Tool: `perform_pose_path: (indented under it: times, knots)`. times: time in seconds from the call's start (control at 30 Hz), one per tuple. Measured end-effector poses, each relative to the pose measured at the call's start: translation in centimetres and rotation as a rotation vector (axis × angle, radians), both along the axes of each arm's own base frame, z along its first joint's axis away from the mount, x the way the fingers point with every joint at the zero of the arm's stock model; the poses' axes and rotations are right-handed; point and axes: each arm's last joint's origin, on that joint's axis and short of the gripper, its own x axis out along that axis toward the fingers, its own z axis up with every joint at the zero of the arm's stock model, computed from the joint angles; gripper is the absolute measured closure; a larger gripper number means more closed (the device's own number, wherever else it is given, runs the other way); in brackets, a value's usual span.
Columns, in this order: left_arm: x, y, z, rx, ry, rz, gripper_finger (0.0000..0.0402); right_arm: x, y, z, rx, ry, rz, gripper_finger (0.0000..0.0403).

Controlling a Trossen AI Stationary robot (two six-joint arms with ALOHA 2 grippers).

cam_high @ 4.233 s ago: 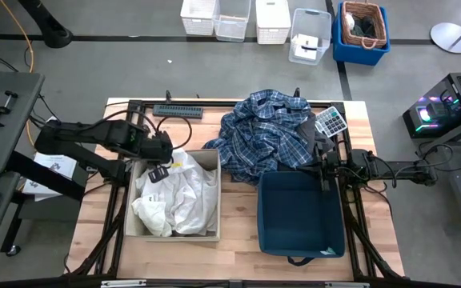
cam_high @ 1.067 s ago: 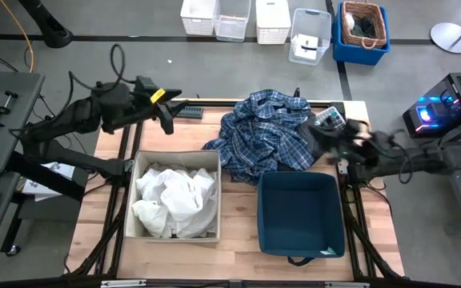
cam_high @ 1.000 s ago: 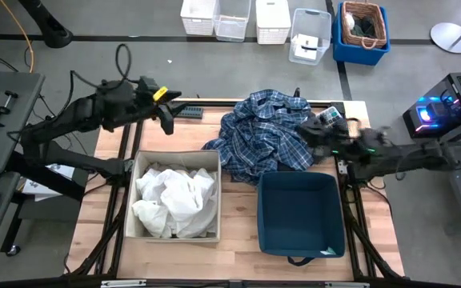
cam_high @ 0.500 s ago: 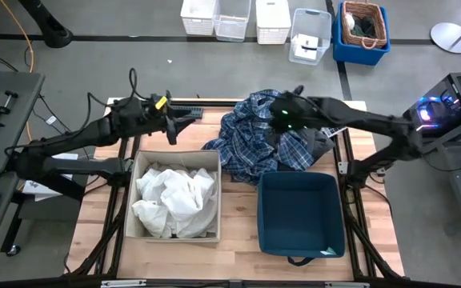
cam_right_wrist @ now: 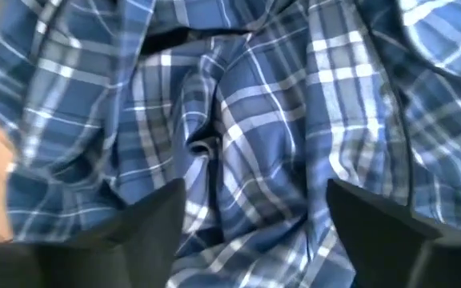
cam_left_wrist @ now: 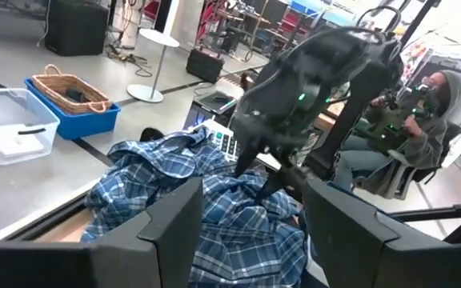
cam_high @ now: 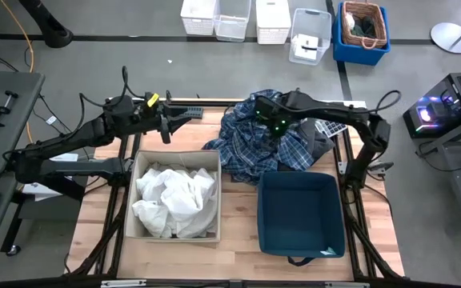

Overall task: Sort clothes
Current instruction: Put the blue checkered polo into the blue laundry bin

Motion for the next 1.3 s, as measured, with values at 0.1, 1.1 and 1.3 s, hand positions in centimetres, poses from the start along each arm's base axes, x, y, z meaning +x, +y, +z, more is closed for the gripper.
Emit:
perform_pose_path:
  times: [0.1,1.1,1.3]
  knots:
    - [0.0,0.0,0.0,-0.005,-0.002,0.001,0.0197,0.6,-0.2,-1.1,-0.013,0.047,0.065,0.0072]
    - [-0.1,0.3,0.0,-0.04,-0.017,0.11,0.0197,-1.1,1.8,5.8,-0.258,-0.097,0.115,0.0398]
    - [-0.1,0.3,0.0,-0.033,-0.015,0.136,0.0197,-11.3,6.0,18.4,-0.23,-0.63,-0.042,0.04]
